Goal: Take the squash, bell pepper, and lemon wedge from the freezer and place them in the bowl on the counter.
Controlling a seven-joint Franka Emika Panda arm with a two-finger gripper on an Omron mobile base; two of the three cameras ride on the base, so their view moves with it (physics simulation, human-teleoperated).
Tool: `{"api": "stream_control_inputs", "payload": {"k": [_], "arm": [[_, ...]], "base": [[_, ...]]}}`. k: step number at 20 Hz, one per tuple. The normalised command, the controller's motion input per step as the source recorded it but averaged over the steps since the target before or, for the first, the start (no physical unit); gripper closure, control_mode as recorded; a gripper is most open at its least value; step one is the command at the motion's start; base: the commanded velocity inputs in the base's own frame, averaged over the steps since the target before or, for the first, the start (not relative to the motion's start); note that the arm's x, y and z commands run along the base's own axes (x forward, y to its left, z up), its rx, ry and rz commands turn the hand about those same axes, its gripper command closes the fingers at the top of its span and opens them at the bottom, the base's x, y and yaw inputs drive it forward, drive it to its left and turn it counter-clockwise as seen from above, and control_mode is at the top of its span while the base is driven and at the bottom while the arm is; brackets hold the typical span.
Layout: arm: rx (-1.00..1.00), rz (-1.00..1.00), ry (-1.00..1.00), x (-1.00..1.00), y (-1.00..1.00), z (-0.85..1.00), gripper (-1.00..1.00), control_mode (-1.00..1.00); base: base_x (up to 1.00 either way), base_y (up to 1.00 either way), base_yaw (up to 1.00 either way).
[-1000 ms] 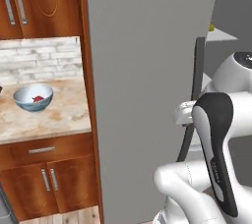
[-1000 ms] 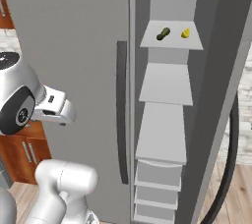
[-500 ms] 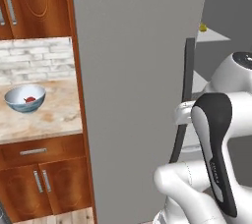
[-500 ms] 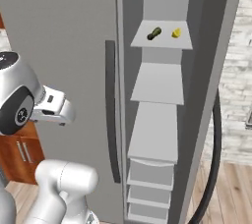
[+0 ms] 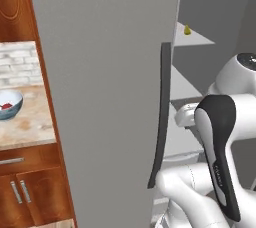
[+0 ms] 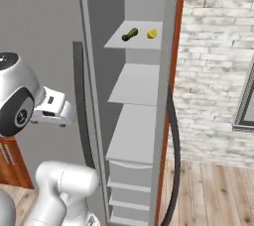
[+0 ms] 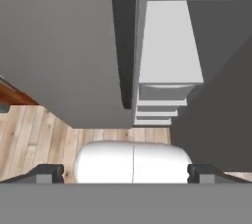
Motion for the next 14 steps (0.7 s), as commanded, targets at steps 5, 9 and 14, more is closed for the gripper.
{"api": "stream_control_inputs", "payload": {"k": [5, 9, 14], "arm": [[0.0, 0.0, 0.0, 0.0, 0.0, 0.0, -1.0, 1.0], [0.0, 0.0, 0.0, 0.0, 0.0, 0.0, -1.0, 1.0], [0.0, 0.0, 0.0, 0.0, 0.0, 0.0, -1.0, 1.0]], "base": [[0.46, -0.37, 0.0], [0.46, -0.32, 0.0], [0.34, -0.37, 0.0]]}}
